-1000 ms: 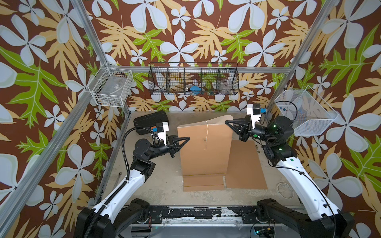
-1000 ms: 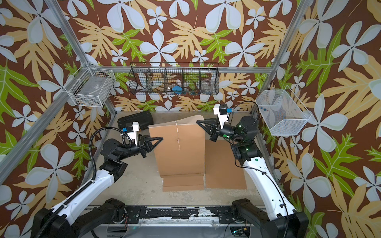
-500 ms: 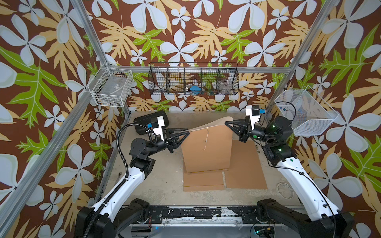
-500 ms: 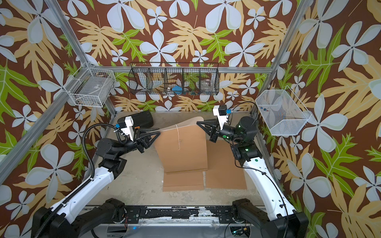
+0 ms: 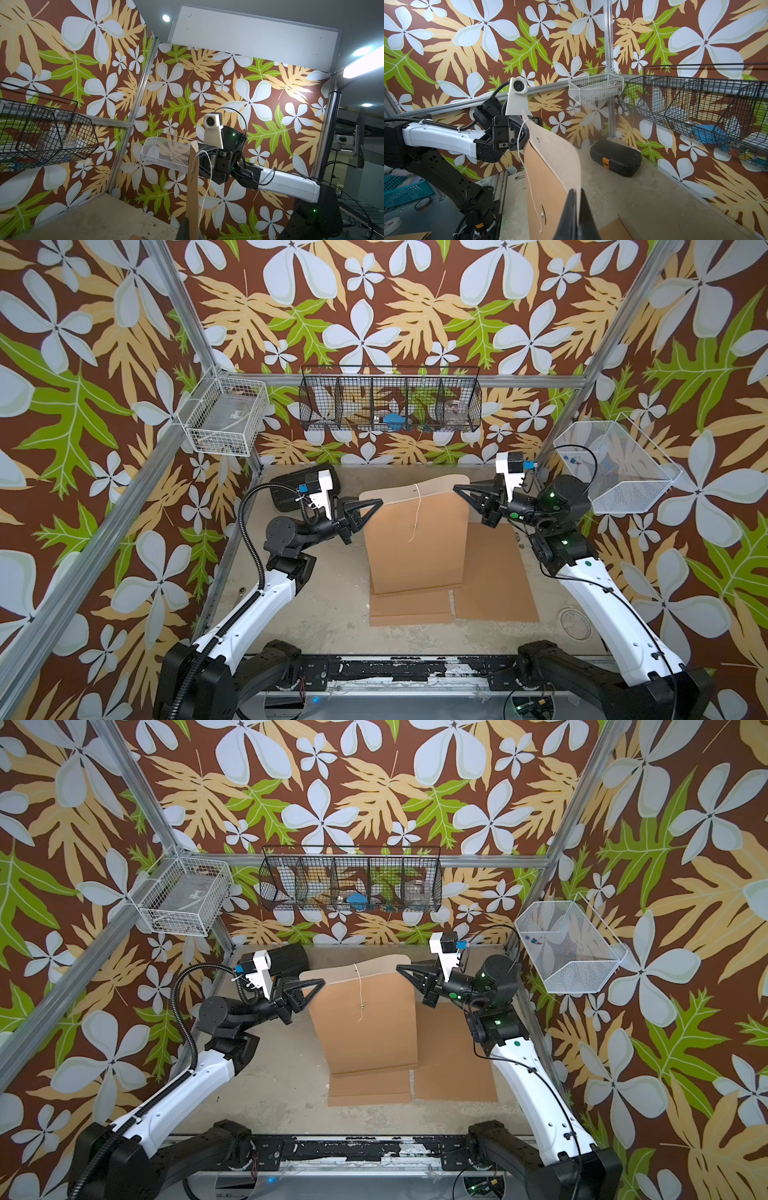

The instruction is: Open the file bag

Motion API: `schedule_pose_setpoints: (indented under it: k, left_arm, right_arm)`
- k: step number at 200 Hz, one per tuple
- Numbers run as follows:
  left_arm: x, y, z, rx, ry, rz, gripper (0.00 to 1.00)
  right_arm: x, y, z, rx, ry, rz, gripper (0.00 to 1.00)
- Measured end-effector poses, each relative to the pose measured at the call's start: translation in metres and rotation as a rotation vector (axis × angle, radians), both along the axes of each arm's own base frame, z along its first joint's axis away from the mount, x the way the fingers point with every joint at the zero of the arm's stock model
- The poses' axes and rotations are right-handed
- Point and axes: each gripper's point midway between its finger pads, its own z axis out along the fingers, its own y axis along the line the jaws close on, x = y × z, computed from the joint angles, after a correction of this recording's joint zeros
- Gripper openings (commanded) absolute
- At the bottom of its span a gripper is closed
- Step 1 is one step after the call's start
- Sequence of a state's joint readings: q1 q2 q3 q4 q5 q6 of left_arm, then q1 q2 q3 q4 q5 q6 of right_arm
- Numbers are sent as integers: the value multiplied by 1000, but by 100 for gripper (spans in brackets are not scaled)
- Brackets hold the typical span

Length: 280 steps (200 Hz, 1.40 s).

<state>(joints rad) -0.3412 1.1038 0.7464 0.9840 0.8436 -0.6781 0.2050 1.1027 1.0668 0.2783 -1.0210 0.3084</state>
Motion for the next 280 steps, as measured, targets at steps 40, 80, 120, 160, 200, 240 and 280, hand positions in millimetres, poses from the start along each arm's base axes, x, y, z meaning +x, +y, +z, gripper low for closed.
schedule_pose_setpoints:
  k: [40,80,120,160,200,240,280]
  left_arm:
    - [-3,1,3,-5,-1,-3,0]
    - [-6,4,10,-21,-22,10,0]
    - [-4,6,12,-38,-9,19,0]
    - [-3,9,23,-42,-26,51,0]
    - [1,10,31,-41,-29,80,0]
    - [4,11,35,-33,-37,101,0]
    - [12,13,32,-8,-30,141,0]
  right_arm:
    - [2,0,-2,-5,0,-6,8]
    - [1,-2,-12,-13,5,-21,34]
    - [1,-2,-30,-24,35,-21,43]
    - [6,-1,-39,-35,46,-20,46]
    - [14,1,-50,-52,82,-21,47]
    - [17,1,-59,-65,99,-27,47]
    - [12,1,-63,-70,108,-13,46]
